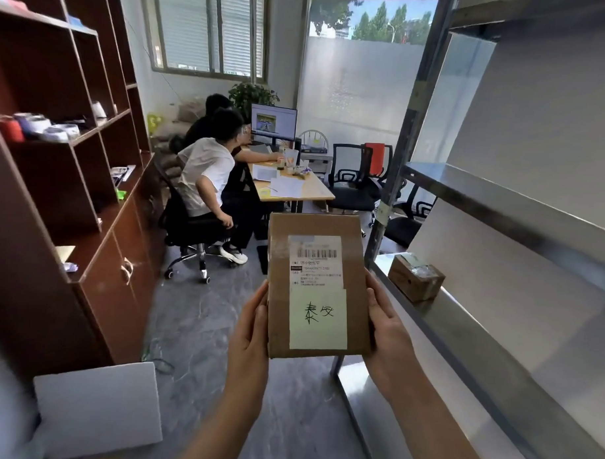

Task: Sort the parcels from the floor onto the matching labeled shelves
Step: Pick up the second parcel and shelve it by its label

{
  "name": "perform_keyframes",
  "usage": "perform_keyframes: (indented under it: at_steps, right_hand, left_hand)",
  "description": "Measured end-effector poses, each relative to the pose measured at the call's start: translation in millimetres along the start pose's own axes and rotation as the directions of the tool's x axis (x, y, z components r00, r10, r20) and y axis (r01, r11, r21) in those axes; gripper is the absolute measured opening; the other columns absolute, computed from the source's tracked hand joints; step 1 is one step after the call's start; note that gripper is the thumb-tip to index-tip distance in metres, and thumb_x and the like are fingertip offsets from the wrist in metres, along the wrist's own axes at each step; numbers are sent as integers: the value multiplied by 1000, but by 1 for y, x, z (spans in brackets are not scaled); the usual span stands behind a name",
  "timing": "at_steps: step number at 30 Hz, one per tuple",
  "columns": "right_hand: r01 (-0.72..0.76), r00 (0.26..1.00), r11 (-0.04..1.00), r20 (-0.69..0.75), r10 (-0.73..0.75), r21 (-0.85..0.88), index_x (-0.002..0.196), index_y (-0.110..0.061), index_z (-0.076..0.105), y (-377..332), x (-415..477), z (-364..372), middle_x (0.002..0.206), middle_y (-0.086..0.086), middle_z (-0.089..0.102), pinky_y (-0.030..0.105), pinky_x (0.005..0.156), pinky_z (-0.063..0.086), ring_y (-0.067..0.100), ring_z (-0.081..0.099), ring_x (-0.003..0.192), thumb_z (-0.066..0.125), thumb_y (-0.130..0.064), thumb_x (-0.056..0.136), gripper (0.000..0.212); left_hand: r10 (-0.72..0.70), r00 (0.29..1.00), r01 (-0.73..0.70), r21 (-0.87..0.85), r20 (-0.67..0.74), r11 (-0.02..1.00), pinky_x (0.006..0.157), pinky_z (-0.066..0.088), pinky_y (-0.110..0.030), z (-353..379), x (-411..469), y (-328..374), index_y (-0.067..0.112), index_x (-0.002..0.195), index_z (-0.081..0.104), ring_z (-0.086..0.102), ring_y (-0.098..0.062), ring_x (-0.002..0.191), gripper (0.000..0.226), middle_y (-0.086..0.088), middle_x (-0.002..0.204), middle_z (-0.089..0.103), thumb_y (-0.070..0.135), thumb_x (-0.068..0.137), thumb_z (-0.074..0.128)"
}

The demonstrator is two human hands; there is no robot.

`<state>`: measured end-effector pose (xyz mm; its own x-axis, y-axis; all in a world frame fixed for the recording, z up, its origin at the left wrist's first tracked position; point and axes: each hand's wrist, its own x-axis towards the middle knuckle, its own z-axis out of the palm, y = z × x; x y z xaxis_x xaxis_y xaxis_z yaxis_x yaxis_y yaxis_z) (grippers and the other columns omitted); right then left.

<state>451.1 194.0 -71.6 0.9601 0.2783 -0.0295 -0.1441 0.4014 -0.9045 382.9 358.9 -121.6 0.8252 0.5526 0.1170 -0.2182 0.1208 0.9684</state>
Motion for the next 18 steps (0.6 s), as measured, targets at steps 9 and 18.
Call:
perform_keyframes:
  at_steps: [9,18]
  right_hand:
    - [26,1000,999,-5,-26,-24,130,-33,63,26,65,68,126,4,72,51,99,54,26,69,117,39,-22,107,35]
    - [11,1000,999,-21,-12,-42,130,-36,62,66,106,104,125,2,73,43,82,63,25,71,113,40,-25,107,34]
  left_hand:
    - [-36,999,36,-52,9,998,106,49,-36,-51,81,7,51,135,57,58,-5,129,37,18,138,63,50,100,44]
    - [-67,998,67,-54,4,996,100,50,-30,-90,136,-4,49,134,59,61,-3,125,42,19,134,65,54,94,46]
